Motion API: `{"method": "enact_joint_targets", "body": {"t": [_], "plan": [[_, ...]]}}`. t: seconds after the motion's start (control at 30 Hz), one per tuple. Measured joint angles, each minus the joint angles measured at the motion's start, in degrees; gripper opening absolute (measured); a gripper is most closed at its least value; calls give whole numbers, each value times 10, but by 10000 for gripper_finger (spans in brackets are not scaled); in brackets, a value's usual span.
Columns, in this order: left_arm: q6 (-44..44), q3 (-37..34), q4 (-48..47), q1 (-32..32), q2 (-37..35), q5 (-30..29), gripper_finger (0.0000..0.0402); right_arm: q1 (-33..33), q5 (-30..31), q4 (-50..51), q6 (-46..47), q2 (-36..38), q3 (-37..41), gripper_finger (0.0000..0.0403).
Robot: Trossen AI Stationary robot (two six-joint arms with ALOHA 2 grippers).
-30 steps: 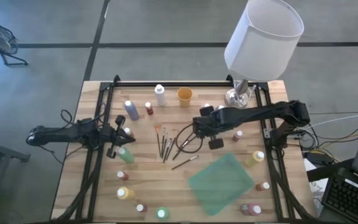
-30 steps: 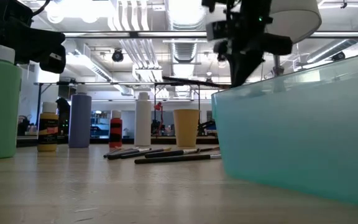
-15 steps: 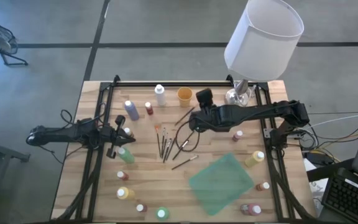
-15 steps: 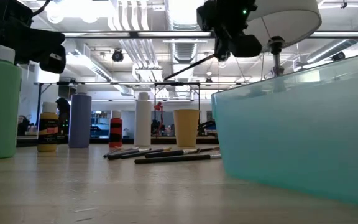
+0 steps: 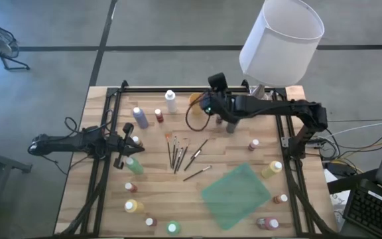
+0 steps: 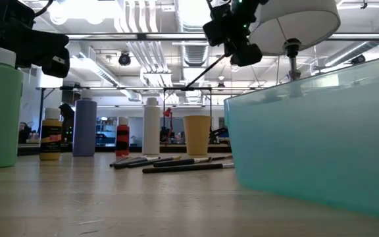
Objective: Pick & Place Paint Supplies
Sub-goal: Put the gold paintbrush into the yellow cup
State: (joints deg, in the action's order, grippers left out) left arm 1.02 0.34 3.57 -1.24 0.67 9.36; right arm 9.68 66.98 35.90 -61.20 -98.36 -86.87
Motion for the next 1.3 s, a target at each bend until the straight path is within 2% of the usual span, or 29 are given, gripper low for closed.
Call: {"method": "enact_joint_targets", "body": {"t": [0.2,0.47,1.0,1.3], "plan": [[0,0,0,0,0,0,14,23,23,-81,-120,-12,0,8],[0,0,0,0,2,0,14,37,38,-108,-196,-59,1,8],[0,0,-1,0,3,0,14,57,27,-114,-187,-99,1,8],[0,0,-2,0,3,0,14,62,15,-126,-185,-155,0,8]]}}
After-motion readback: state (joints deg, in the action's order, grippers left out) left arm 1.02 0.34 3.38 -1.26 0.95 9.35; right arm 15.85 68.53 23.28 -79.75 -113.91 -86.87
